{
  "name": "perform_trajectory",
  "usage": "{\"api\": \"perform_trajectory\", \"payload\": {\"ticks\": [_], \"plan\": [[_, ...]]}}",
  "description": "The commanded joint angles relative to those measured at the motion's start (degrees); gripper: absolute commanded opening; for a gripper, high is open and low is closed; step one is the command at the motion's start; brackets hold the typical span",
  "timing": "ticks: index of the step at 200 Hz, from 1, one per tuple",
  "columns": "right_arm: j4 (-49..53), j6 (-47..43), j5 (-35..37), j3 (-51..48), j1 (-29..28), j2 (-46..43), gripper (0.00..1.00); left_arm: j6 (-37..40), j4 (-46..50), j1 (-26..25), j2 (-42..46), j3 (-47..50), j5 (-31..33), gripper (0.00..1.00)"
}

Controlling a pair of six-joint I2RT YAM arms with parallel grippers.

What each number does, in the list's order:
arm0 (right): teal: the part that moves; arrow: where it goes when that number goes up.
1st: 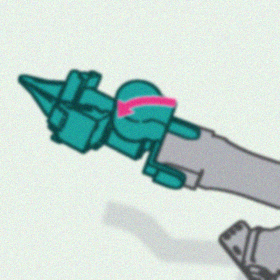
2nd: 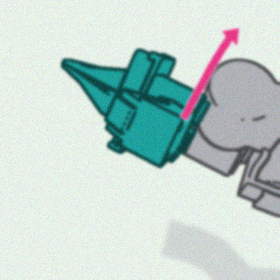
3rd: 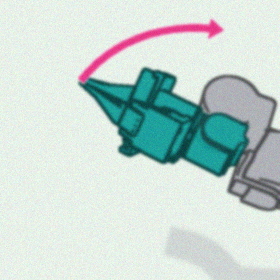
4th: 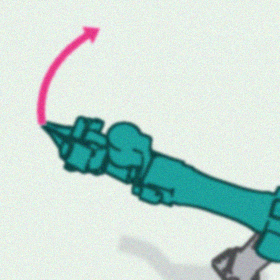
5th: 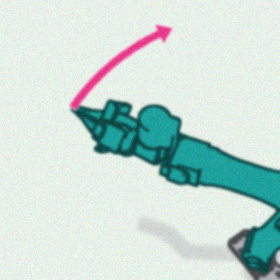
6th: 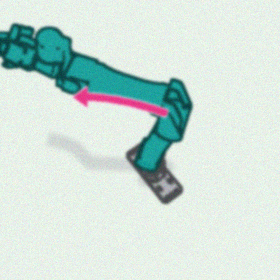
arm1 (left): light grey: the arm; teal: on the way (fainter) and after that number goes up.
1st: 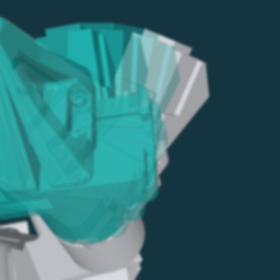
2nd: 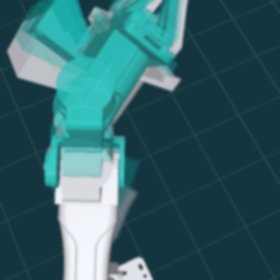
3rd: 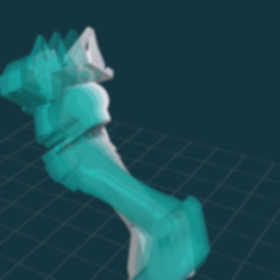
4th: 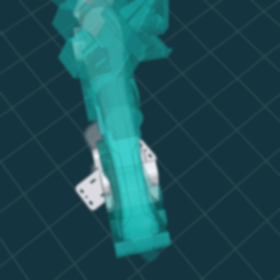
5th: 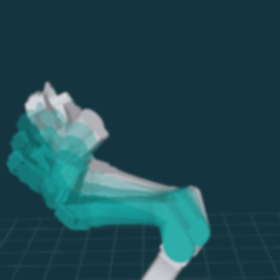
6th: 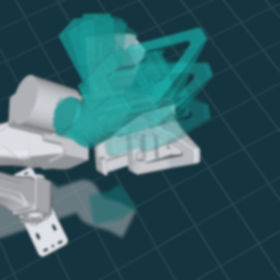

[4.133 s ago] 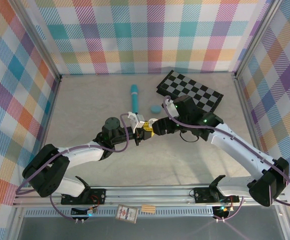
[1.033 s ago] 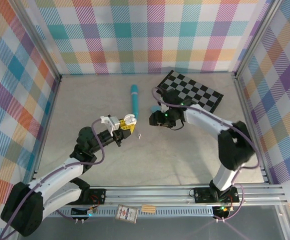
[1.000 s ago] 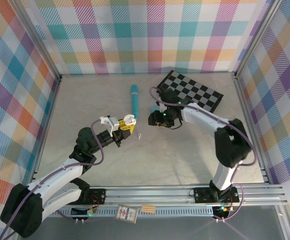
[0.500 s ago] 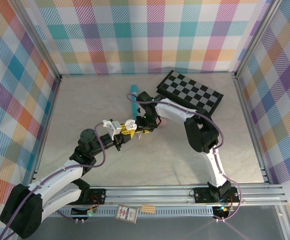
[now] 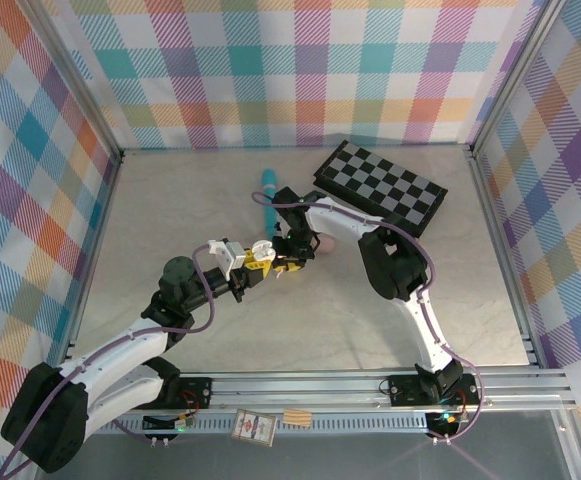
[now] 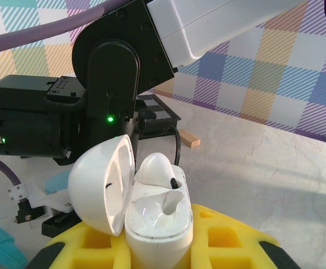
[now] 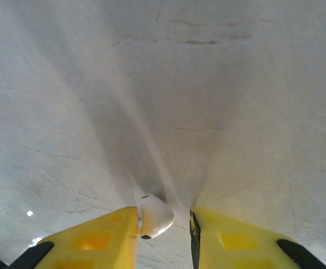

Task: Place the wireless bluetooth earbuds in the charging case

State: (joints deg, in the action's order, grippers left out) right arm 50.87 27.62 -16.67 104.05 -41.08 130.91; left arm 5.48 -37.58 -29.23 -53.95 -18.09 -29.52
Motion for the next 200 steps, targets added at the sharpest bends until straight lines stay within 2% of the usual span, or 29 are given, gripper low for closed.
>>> {"api": "perform_trajectory", "payload": {"ticks": [1, 70, 109, 200], "plan": [[1.5, -0.9, -1.7, 1.2, -0.7, 1.5, 0.30, 0.8, -1.6, -0.6, -0.1, -0.1, -1.6, 0.00], [1.2, -0.7, -2.1, 0.9, -0.8, 2.5, 0.28, 0.8, -1.7, -0.6, -0.5, -0.5, -1.9, 0.00], [1.8, -0.4, 0.5, 0.8, -0.8, 2.8, 0.23, 0.7, -1.3, -0.6, -0.4, -0.6, -1.9, 0.00], [-4.3, 1.6, 5.4, -7.5, -0.7, -8.8, 0.19, 0.8, -0.4, -1.0, -1.9, -1.4, -1.4, 0.00]]}}
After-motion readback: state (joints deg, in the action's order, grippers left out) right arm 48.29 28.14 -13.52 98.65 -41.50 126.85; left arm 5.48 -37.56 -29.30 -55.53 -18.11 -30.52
